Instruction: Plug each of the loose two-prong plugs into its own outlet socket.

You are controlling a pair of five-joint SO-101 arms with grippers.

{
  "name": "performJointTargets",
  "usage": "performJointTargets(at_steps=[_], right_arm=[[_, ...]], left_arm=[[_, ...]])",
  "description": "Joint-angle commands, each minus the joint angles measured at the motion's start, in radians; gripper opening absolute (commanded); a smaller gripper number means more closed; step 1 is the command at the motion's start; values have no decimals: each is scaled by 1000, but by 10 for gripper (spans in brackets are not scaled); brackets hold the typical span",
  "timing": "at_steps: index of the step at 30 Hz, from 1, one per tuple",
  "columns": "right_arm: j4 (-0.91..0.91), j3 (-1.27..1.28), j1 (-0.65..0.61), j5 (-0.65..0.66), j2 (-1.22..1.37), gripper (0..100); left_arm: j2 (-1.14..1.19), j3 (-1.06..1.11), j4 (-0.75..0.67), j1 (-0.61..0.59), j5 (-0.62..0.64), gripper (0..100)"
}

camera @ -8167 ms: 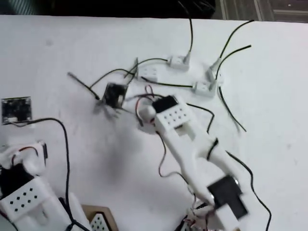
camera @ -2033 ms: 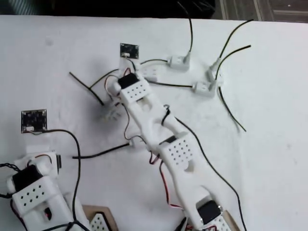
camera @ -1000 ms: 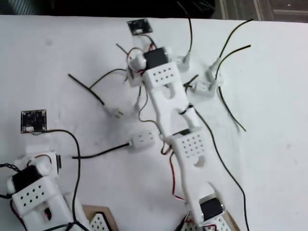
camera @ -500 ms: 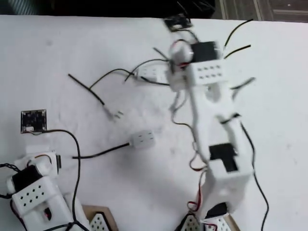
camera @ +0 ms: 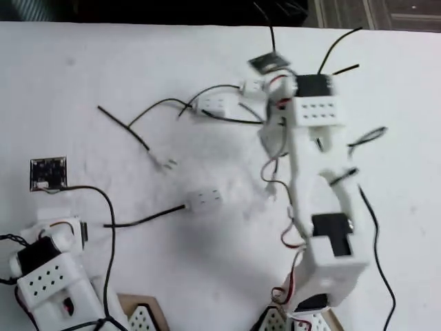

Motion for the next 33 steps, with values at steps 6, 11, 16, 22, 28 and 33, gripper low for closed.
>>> performJointTargets(at_steps=[6,11,16,22,28,33], right_arm=[[-45,-144,-163,-83,151,223],[36,-218,-179,-92,127,230],[36,-172,-102,-77,110,230],[16,25,-42,71,124,230],[-101,123,-12,137,162,230],[-134,126,-45,126,229,230]], left_arm=[[-13,-5,-17,13,2,142],[-13,-5,-17,13,2,142],[-13,-5,-17,13,2,142],[-13,-5,-17,13,2,142],[-13,-5,-17,15,2,142],[-13,-5,-17,15,2,142]])
